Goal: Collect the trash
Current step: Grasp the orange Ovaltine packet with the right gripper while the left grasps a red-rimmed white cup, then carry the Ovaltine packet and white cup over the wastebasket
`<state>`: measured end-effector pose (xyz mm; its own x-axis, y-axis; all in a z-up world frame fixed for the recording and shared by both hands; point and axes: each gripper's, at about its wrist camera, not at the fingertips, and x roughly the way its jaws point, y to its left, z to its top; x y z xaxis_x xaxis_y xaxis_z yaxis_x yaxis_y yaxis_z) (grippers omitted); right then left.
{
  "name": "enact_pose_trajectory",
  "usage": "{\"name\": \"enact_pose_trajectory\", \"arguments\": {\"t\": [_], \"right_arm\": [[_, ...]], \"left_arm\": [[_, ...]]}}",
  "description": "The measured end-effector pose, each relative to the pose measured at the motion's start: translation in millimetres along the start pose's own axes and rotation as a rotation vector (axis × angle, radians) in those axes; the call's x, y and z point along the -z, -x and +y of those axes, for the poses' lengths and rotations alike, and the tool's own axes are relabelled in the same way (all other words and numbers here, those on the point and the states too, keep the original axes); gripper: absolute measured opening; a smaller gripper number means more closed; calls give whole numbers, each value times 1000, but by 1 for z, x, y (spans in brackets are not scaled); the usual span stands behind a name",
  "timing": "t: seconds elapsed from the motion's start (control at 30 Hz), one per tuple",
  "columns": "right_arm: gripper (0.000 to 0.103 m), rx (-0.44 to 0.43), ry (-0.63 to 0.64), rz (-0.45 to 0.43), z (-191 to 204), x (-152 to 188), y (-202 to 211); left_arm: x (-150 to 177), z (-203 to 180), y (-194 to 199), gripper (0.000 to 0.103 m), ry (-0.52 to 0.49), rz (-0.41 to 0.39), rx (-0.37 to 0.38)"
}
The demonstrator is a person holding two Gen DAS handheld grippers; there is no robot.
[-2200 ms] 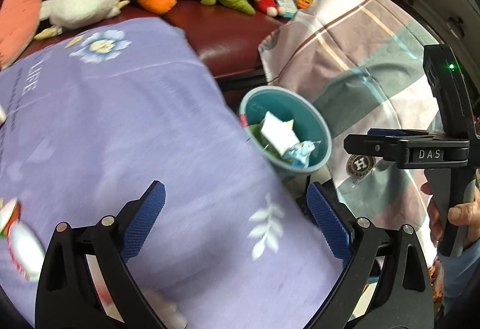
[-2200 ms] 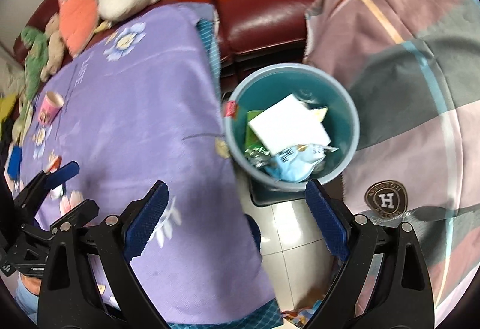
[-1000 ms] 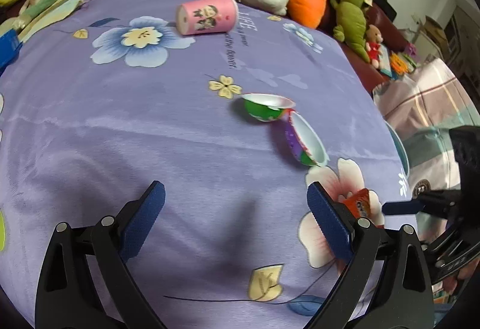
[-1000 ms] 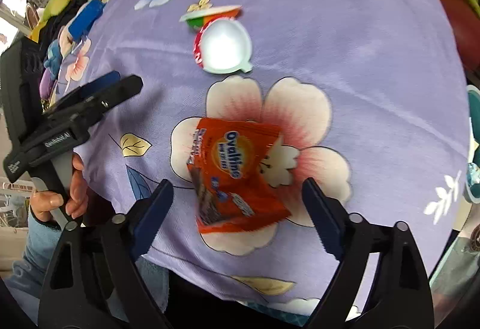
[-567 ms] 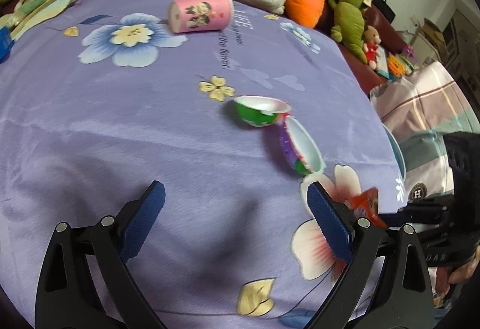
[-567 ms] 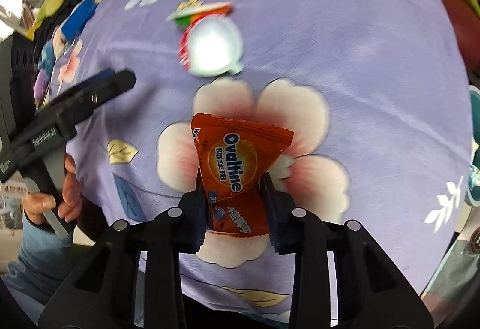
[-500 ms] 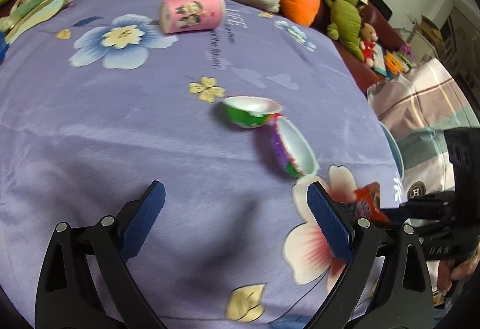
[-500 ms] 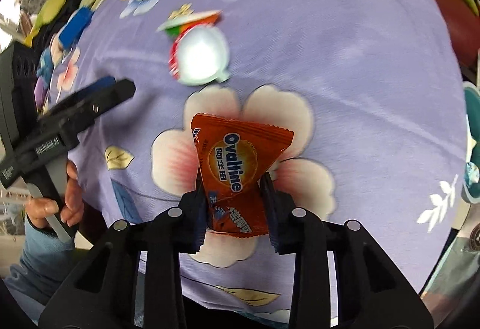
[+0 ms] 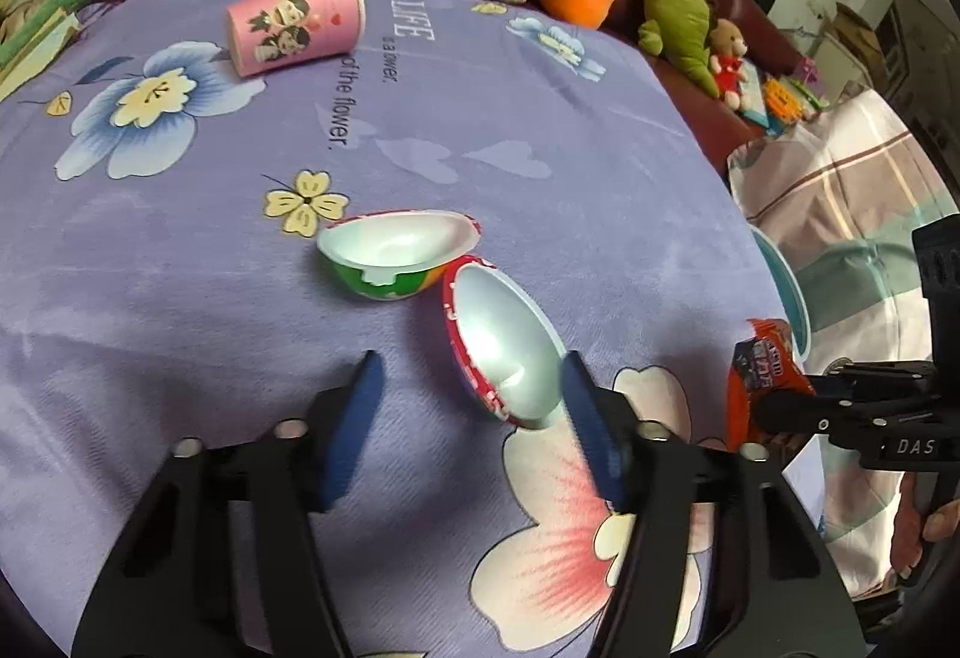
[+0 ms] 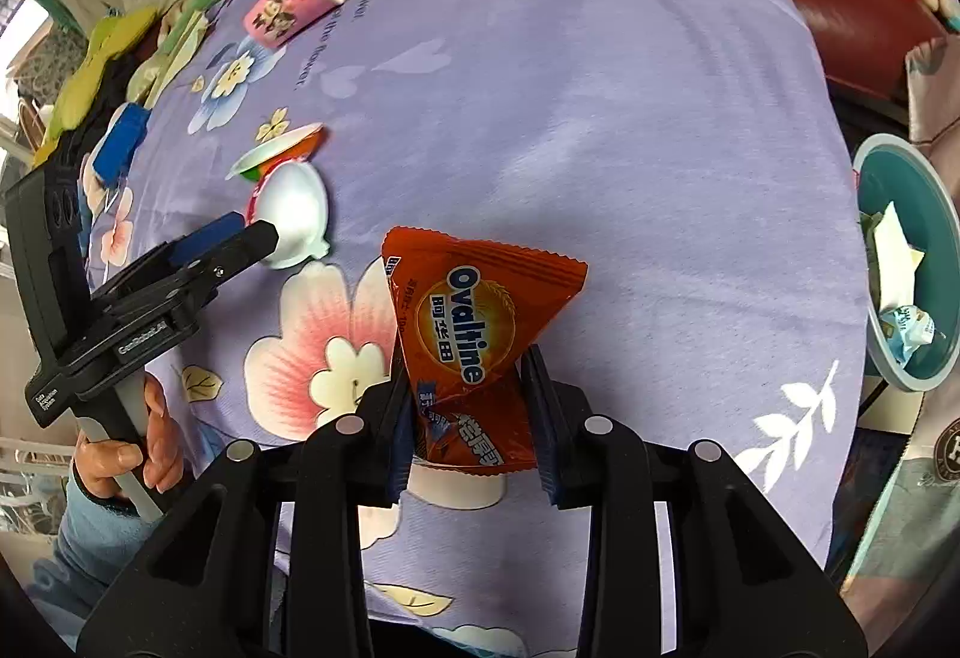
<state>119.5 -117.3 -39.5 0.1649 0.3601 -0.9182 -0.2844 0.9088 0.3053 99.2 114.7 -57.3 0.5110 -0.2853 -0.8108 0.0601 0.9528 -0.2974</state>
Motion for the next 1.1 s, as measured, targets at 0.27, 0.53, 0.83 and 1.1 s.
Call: {"name": "enact_pose_trajectory", "arguments": {"t": [0.27, 0.53, 0.83, 1.1], "right_arm": [[31, -16, -41, -4, -26, -3, -3], [31, -26, -92, -32, -58, -4, 3], [31, -44, -165, -83, -103, -4, 19], [31, -46, -245, -144, -155, 2, 44]], "left_arm": [[-2, -14, -19, 31, -21, 35, -28], [1, -46, -18, 7, -96, 10, -82], [-12, -92, -22, 7, -169, 26, -55], [-29, -153, -36, 7, -262, 33, -17]]}}
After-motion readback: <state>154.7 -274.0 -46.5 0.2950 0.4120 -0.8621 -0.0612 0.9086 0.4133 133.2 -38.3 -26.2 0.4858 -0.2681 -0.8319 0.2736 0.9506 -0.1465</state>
